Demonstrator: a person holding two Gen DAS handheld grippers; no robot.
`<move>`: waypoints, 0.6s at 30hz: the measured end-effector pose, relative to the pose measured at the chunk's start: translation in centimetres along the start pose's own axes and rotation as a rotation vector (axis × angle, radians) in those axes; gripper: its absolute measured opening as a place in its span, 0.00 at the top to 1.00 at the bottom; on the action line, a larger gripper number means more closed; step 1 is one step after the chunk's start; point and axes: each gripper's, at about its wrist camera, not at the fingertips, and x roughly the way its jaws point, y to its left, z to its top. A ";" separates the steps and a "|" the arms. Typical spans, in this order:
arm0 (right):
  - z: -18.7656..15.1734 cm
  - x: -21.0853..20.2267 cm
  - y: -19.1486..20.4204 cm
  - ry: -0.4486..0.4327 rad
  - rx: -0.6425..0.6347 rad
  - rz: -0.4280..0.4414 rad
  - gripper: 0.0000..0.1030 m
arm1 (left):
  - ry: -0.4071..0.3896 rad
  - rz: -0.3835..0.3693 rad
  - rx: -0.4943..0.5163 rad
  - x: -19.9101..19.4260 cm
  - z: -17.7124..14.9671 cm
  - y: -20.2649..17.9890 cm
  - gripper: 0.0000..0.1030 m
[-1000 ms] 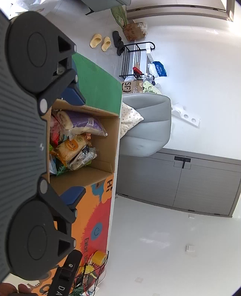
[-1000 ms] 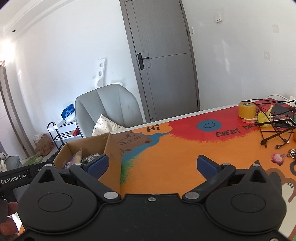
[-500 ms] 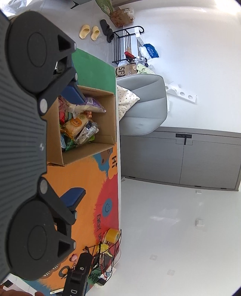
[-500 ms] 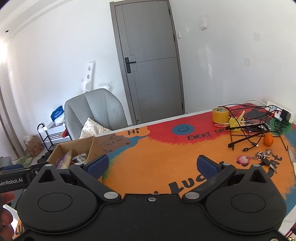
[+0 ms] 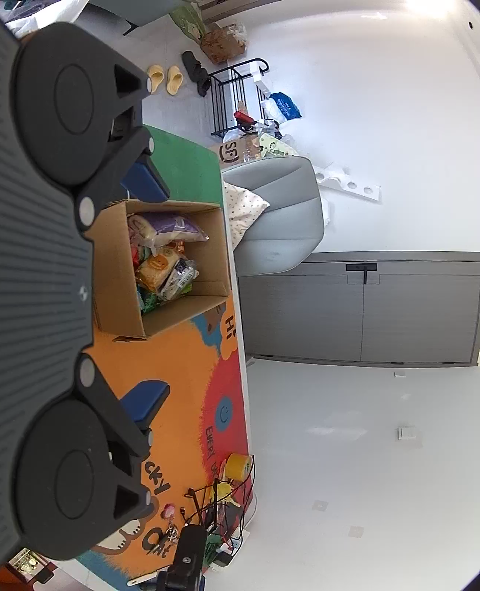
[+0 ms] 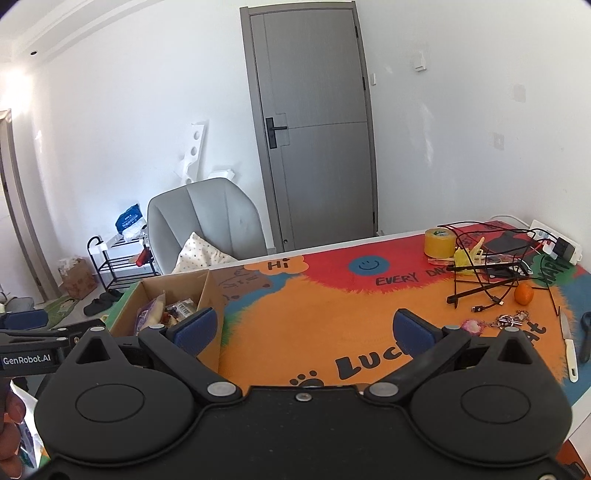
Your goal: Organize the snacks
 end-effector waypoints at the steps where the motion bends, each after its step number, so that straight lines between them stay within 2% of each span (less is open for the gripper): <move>1: -0.1 -0.1 0.0 0.004 0.001 0.007 0.00 | 0.011 -0.016 -0.006 -0.2 -0.2 0.2 0.01; 12: -1.9 -1.8 0.8 0.072 -0.055 0.049 0.00 | 0.013 -0.026 0.010 -1.7 -1.3 1.1 0.00; 18: -1.6 -1.8 1.4 0.067 -0.062 0.047 0.00 | 0.016 -0.010 -0.006 -1.5 -1.5 1.7 0.00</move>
